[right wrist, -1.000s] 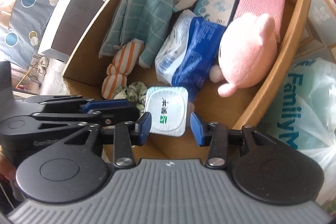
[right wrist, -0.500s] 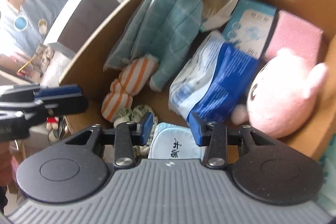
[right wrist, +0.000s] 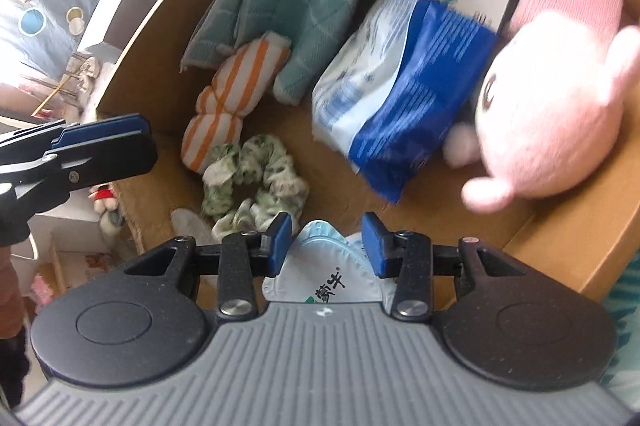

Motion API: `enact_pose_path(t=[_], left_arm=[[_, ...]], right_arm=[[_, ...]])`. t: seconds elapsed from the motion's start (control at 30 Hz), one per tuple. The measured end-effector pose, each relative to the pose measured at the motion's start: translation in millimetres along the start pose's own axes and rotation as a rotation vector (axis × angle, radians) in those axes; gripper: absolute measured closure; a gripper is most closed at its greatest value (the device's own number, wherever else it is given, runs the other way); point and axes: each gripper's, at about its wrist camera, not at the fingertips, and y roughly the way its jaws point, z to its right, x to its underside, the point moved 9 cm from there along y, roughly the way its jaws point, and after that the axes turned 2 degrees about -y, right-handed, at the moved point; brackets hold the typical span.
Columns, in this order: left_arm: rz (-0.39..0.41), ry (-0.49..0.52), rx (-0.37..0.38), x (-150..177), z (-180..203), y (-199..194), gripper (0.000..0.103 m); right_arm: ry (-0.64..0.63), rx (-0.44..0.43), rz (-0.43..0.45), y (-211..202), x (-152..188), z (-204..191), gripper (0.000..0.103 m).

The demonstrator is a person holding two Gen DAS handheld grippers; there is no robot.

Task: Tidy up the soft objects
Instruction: 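Lower the yogurt cup into the box and open the tools, then move the right tool back toward the gold tea box on the mat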

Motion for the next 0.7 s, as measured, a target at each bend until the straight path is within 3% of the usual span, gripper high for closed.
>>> enact_pose_path(t=[0.2,0.33,0.47,0.7], left_arm=[[0.052,0.037,0.024,6,17,-13,0.052],[0.120,0.065,0.084,10,39,-29,0.038],[0.180,0.151,0.153,25,80,-39,0.024],[0.259,0.446,0.230,74,185,-38,0.015]], right_arm=[[0.059,-0.107,0.243,-62,-1,1,0.058],[0.096,-0.104,0.393,-119,24,23,0.053],[0.143,-0.038,0.504,-174,72,57,0.048],[0.305,0.152,0.631,-251,173,144,0.041]])
